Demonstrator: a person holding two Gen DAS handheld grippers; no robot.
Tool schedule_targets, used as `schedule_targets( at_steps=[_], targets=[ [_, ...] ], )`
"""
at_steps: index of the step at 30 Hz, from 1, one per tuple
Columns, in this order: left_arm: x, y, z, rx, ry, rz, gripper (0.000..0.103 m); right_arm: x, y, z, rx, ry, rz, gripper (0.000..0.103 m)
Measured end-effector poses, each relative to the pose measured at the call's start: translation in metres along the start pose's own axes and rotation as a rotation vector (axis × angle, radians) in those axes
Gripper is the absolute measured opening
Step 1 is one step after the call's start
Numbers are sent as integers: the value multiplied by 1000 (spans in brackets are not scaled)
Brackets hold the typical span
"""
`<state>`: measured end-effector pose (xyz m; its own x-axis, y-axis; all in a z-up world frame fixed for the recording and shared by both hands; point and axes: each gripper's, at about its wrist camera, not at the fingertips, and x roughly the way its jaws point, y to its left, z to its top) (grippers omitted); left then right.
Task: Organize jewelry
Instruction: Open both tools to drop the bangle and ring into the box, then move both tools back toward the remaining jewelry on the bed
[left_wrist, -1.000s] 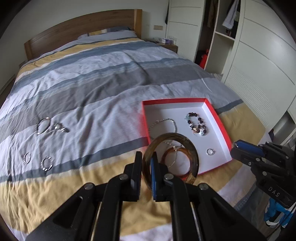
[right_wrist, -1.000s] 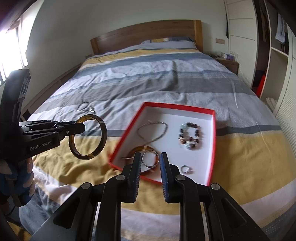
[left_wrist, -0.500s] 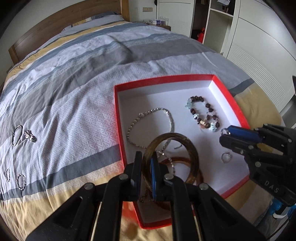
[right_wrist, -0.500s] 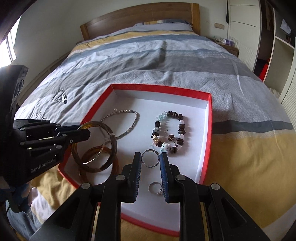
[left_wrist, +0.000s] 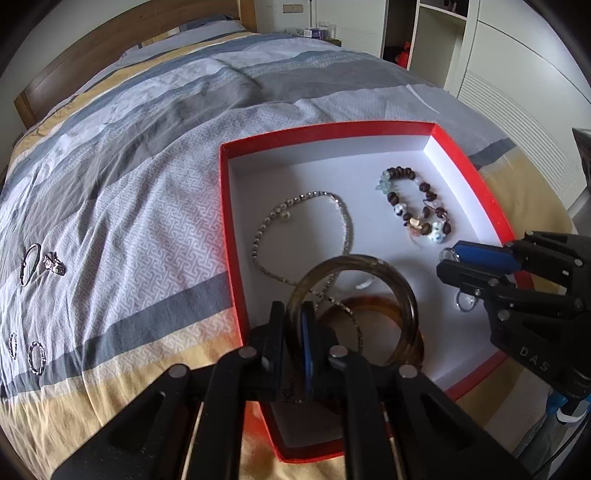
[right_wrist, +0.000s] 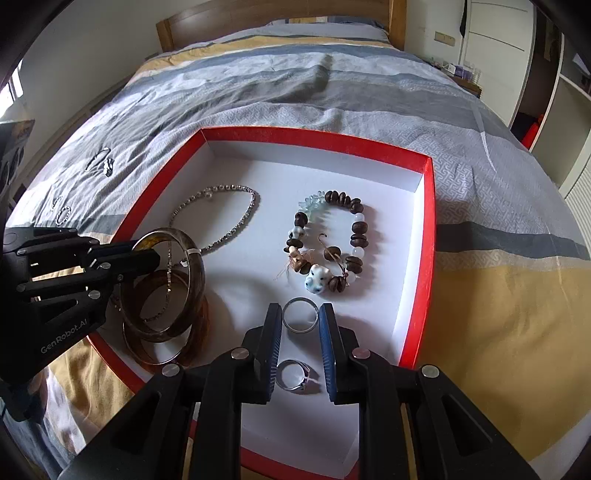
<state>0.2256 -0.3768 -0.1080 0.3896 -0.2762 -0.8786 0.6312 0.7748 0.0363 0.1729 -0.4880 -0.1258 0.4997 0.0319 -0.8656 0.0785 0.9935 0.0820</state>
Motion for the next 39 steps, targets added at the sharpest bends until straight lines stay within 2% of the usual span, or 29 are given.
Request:
schedule_targets(
  at_steps=[4, 9, 15, 22, 27, 31, 39],
  targets=[
    [-3, -1, -1, 2, 12, -8, 9, -4, 1, -3, 15, 13, -11, 27],
    [-30, -2, -4, -9, -22, -39, 23, -24, -2, -9, 35, -3, -28, 30],
    [-85, 8, -12, -53, -111, -91, 33, -74, -2, -11, 55, -69, -54, 31],
    [-148, 31, -38, -62, -167, -52, 43, -148, 28, -8, 46, -191, -61, 40],
    [-187, 70, -70, -114, -198, -5, 44, -185, 66, -4, -1, -253, -46, 43],
    [-209, 114, -104, -181, -214, 46, 44, -198, 98, 1, -31, -279, -17, 45],
    [-214, 214, -167, -342, -181, 129, 45, -180, 166, 10, -117, -248, 55, 47]
  ],
)
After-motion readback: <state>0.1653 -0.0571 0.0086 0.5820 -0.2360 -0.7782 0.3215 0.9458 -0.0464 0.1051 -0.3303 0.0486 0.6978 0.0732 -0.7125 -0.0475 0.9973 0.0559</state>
